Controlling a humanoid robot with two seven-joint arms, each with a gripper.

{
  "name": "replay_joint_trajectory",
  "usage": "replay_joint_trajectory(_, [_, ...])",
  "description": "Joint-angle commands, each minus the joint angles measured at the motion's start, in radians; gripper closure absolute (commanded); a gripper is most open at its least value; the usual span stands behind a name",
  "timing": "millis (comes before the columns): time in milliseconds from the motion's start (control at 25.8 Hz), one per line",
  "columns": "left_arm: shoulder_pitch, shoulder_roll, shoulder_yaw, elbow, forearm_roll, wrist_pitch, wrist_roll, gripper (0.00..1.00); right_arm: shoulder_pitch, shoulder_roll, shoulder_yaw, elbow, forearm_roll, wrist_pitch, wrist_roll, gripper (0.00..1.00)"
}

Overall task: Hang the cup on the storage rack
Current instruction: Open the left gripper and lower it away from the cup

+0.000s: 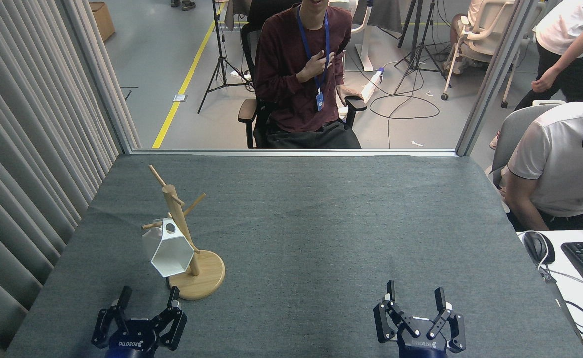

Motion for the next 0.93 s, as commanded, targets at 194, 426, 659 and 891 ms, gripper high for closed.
replay_joint_trajectory(194, [0.067, -0.004, -0.008, -0.06, 0.059, -0.018, -0.03, 0.01, 0.099, -0.038, 0.0, -0.042, 0.004, -0.06, -0.005, 0.02])
replay_joint_trajectory(426, [0.079, -0.027, -0.008, -0.078, -0.066, 0.026, 0.048, 0.01, 0.108, -0.053, 0.014, -0.041, 0.062, -0.098, -0.002, 0.02])
replay_joint_trajectory(659, [0.098, -0.026, -0.011, -0.104, -0.076, 0.028, 0.05, 0.01, 0.098, -0.046, 0.008, -0.03, 0.059, -0.098, 0.001, 0.02])
replay_joint_trajectory(891, [0.096, -0.027, -0.012, -0.106, -0.076, 0.026, 0.05, 0.01, 0.096, -0.047, 0.005, -0.039, 0.059, -0.097, -0.005, 0.02])
